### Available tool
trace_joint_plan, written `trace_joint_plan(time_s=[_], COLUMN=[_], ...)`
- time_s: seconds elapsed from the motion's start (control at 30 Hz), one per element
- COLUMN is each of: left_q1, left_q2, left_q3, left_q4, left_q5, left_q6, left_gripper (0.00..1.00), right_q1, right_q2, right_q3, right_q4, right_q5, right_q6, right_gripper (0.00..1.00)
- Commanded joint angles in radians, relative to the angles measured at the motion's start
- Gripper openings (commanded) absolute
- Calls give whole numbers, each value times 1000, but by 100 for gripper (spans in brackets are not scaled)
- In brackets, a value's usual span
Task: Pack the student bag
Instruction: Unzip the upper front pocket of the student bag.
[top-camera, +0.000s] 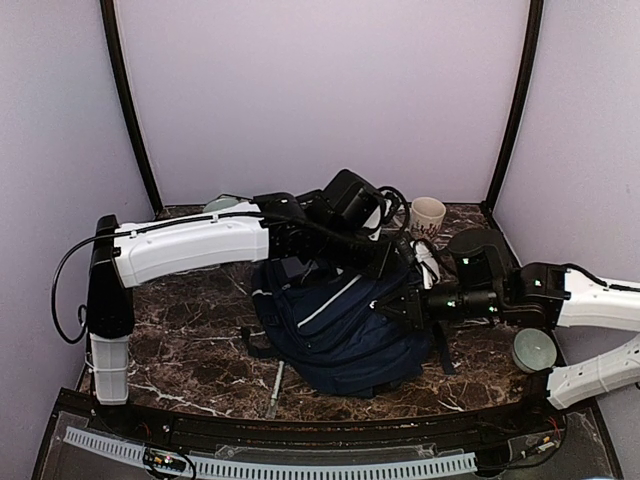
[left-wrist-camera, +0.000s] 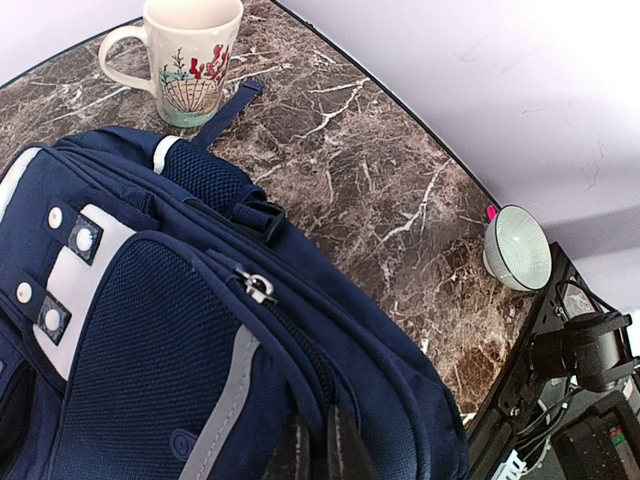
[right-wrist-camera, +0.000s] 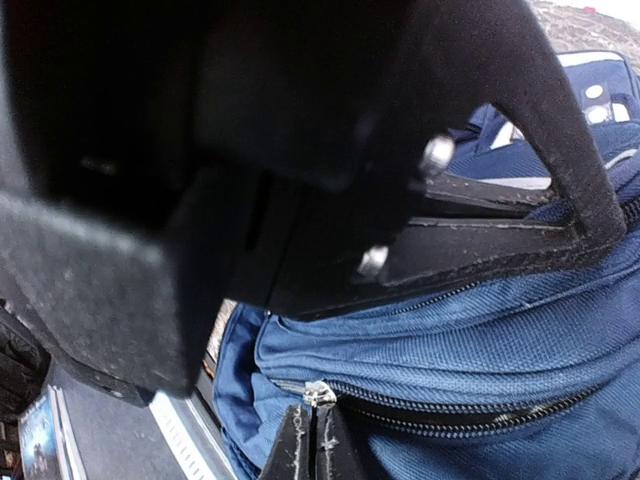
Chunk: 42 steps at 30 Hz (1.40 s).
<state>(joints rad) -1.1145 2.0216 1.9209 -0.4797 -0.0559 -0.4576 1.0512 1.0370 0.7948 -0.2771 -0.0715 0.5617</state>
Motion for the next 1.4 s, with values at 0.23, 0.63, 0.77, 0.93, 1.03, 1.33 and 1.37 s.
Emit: trace_joint_plan(time_s=[0.23, 0.63, 0.77, 0.93, 1.03, 1.33, 1.37], left_q1=[16, 16, 16, 16, 16, 20, 21], left_q2=[-29, -59, -85, -95, -92, -46, -43], left_q3=[120, 101, 77, 87, 87, 169, 178], left_q4=[173, 179, 183, 200, 226, 235, 240], left_q5=[65, 33, -7, -35, -26, -29, -32], left_q6=[77, 49, 45, 13, -14, -15, -16], left_gripper=[0, 0, 0, 0, 0, 0, 0], right_q1=[23, 38, 38, 38, 39, 55, 64], right_q2=[75, -14, -39, -42, -21, 113, 129], right_q3=[-20, -56, -21, -29, -43, 0, 6], right_q4=[145, -53, -173, -180, -108, 19, 17], right_q5=[-106, -195, -172, -161, -172, -218, -219], right_q6=[50, 53, -13, -14, 14, 30, 27], right_gripper=[0, 0, 0, 0, 0, 0, 0])
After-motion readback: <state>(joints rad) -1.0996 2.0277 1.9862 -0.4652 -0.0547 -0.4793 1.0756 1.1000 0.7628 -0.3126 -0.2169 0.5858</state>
